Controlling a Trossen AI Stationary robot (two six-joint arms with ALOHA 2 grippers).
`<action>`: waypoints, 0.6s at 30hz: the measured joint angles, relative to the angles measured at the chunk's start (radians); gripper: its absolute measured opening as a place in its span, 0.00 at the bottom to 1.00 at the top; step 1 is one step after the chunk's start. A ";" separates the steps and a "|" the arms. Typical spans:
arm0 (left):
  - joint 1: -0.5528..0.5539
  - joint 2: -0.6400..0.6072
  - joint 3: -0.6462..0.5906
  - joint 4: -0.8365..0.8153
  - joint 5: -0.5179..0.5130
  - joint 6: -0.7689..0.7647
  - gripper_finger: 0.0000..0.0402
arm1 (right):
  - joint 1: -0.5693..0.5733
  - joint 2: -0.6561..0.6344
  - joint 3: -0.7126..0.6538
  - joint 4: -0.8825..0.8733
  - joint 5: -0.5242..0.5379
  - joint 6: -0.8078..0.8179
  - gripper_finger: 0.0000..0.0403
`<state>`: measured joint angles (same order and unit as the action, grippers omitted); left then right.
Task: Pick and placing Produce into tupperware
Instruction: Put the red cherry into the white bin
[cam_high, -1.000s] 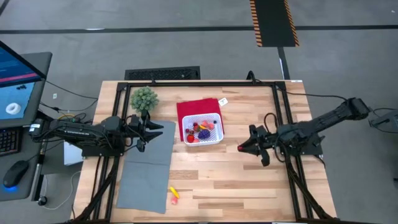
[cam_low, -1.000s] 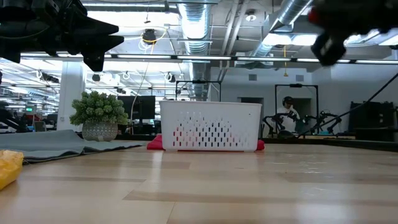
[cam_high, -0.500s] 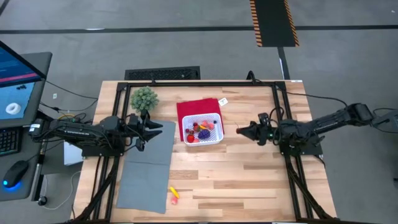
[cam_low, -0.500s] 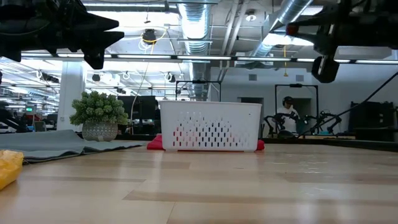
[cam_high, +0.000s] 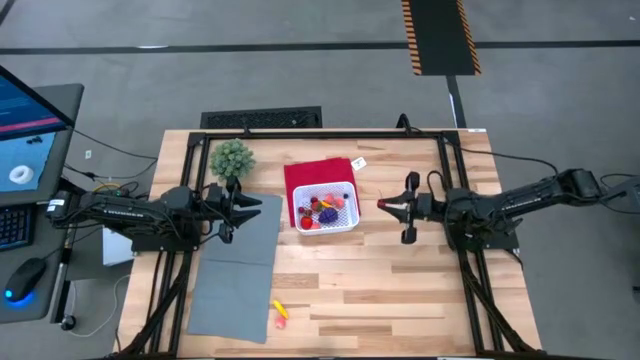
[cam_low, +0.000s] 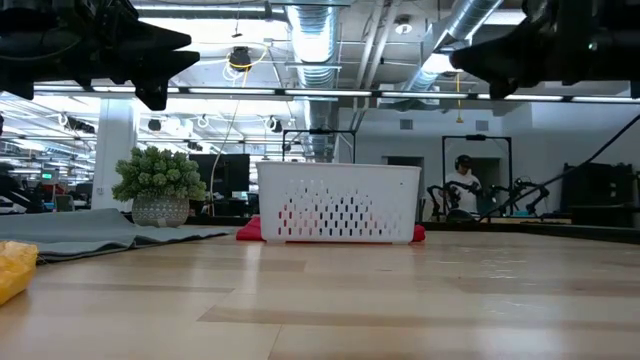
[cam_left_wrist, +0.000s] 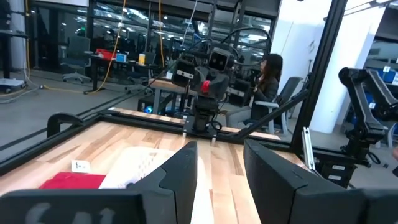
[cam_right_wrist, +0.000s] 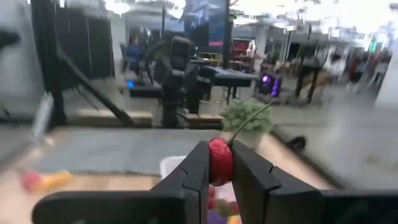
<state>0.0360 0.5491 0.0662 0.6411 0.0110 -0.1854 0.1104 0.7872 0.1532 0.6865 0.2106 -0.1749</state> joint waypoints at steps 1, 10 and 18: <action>0.000 0.000 0.000 0.000 0.000 0.002 0.30 | 0.000 0.014 0.000 0.003 0.000 -0.035 0.20; 0.000 0.000 0.000 0.000 -0.001 0.005 0.30 | -0.017 0.236 0.121 -0.012 -0.001 0.093 0.20; 0.000 0.000 0.000 0.000 -0.017 0.004 0.30 | -0.123 0.480 0.376 -0.303 -0.025 0.361 0.20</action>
<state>0.0360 0.5491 0.0662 0.6411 -0.0063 -0.1810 -0.0121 1.2674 0.5294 0.3831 0.1858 0.1861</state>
